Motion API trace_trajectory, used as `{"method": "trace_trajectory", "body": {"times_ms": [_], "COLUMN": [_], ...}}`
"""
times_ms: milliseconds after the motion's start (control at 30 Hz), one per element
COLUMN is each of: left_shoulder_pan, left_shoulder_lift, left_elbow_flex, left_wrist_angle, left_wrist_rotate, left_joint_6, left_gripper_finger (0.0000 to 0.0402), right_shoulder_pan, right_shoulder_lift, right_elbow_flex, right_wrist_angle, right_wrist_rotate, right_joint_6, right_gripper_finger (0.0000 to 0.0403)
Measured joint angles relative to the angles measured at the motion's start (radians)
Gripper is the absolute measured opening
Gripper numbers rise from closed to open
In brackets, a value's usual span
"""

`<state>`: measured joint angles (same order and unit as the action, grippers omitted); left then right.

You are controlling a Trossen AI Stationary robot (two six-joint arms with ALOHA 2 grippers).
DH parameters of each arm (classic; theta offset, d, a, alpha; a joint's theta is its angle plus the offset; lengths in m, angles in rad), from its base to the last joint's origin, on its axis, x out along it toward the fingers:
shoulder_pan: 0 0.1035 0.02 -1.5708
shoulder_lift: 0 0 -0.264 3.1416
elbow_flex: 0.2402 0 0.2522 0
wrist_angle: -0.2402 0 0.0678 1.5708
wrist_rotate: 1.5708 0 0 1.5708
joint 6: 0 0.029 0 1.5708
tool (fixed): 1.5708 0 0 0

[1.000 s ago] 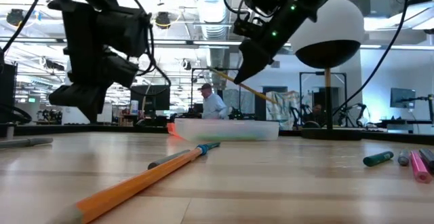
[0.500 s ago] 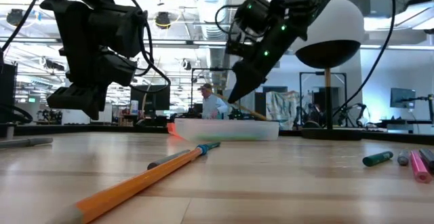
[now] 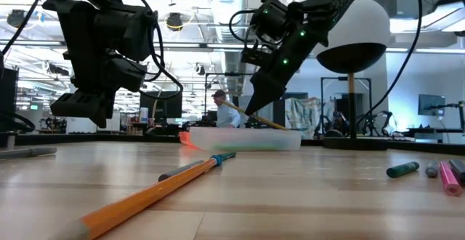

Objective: Pick & place school supplies into a supply box
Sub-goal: Put the yellow pencil into the supply box, then put the gray pen into the supply box

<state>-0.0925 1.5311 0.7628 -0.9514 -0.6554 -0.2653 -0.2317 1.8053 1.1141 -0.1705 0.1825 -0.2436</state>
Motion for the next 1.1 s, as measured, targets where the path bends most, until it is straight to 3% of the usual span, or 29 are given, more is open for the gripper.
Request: {"method": "trace_trajectory", "body": {"times_ms": [267, 433, 733, 1100], "left_shoulder_pan": [0.000, 0.000, -0.029, -0.131], "left_shoulder_lift": [0.000, 0.000, -0.034, -0.211], "left_elbow_flex": [0.000, 0.000, 0.001, 0.001], "left_wrist_angle": [0.000, 0.004, -0.025, -0.022], "left_wrist_rotate": [0.000, 0.016, 0.268, 0.496], "left_joint_6": [0.000, 0.019, 0.058, -0.262], "left_gripper_finger": [0.0136, 0.0136, 0.0136, 0.0136], "right_shoulder_pan": [0.000, 0.015, 0.153, 0.361], "right_shoulder_lift": [0.000, -0.052, -0.285, -0.470], "right_elbow_flex": [0.000, 0.000, 0.000, -0.073], "right_wrist_angle": [0.004, -0.009, -0.233, -0.413], "right_wrist_rotate": [0.001, 0.003, 0.000, 0.048], "right_joint_6": [0.000, -0.031, -0.062, 0.156], "right_gripper_finger": [0.0107, 0.0127, 0.0120, 0.0115]}}
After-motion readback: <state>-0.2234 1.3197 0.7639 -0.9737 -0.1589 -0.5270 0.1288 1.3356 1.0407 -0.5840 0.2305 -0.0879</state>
